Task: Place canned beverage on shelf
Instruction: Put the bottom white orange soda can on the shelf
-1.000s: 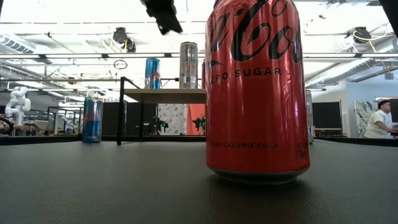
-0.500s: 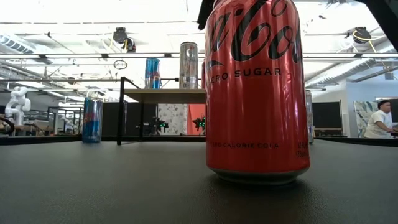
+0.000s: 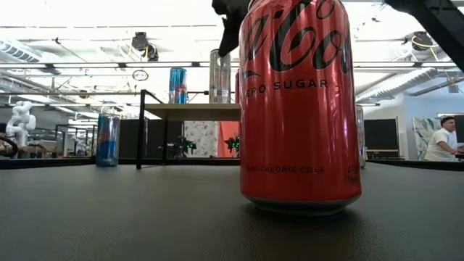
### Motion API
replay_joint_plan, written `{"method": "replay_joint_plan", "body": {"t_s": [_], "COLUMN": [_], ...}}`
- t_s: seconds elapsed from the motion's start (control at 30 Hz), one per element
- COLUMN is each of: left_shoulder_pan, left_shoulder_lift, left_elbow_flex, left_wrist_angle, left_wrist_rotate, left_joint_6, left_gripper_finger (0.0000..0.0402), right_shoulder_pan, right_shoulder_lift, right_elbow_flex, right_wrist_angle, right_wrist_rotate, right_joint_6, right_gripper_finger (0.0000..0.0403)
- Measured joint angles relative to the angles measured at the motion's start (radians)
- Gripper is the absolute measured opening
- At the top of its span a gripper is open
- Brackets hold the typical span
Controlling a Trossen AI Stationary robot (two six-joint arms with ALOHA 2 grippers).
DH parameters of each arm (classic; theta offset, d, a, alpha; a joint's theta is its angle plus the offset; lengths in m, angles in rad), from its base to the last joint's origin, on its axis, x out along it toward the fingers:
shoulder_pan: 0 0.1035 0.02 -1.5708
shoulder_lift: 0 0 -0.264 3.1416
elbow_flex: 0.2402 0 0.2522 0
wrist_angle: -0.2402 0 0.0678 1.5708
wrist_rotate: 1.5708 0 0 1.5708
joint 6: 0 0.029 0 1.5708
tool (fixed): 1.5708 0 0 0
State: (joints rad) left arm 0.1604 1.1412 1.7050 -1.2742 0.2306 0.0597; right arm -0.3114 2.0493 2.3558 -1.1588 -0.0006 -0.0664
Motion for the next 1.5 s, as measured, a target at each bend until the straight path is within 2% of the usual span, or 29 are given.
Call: {"method": "replay_joint_plan", "body": {"t_s": [0.53,1.5], "left_shoulder_pan": [0.001,0.001], "left_shoulder_lift": [0.010,0.010], "left_elbow_flex": [-0.001,-0.001], "left_wrist_angle": [-0.009,-0.009], "left_wrist_rotate": [0.000,0.000], "left_joint_6": [0.006,0.008], "left_gripper_finger": [0.0000,0.0000], "right_shoulder_pan": [-0.049,-0.076], "right_shoulder_lift": [0.084,0.080], "right_elbow_flex": [0.000,0.000], "right_wrist_angle": [-0.008,0.088], "right_wrist_rotate": [-0.003,-0.004], "right_joint_6": [0.023,0.021], "right_gripper_finger": [0.0000,0.0000]}}
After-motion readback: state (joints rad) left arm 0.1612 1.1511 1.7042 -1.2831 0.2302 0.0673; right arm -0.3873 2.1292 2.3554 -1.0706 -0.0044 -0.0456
